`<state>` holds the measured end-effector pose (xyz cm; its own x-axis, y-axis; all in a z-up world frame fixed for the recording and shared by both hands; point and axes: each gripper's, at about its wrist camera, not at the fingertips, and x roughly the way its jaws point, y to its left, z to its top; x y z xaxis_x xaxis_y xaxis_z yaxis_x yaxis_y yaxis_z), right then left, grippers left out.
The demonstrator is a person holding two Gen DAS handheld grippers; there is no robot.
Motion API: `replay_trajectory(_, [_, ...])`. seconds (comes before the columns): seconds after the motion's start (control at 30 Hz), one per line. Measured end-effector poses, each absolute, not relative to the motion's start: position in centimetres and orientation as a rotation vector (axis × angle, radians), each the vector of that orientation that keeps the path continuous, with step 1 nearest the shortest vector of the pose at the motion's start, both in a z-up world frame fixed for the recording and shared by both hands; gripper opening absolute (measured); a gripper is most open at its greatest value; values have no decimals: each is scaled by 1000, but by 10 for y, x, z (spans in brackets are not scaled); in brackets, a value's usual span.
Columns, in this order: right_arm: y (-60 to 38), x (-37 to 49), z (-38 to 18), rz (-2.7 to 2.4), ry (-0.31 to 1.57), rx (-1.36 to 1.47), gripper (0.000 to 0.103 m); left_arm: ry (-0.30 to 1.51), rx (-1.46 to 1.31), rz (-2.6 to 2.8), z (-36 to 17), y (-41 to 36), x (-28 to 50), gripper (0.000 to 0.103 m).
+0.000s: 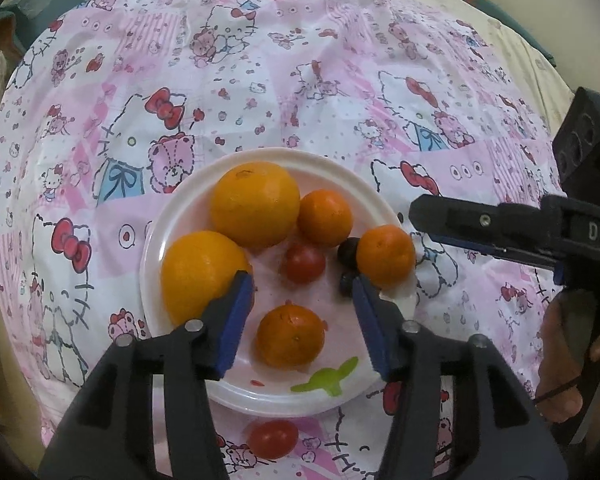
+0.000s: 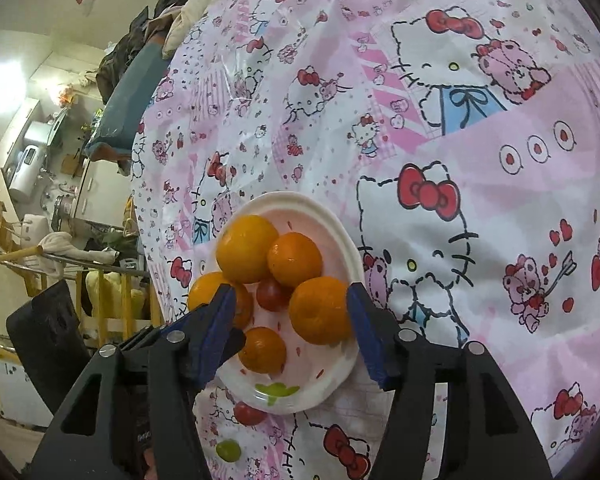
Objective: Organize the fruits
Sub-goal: 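Lower the tomato and tangerine onto the plate and open both tools, then reach the right tool to another red tomato and grasp it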
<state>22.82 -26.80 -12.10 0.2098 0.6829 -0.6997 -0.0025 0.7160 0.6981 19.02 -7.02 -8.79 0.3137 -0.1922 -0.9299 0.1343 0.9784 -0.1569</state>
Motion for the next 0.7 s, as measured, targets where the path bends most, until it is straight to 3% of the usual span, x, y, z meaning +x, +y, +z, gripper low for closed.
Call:
replay_trajectory(0.1, [-271,229,-120,510,1280,639,67,1245,-61,-219,-87,-71,189,52])
replay_trajectory(0.23, [-274,229,-112,515,1257,629,68,1240,-92,-224,-82,-68,186,68])
replay_trajectory(0.7, [-278,198,-85,478,1190,589,70,1172,-114,-240,-51,-57,154,70])
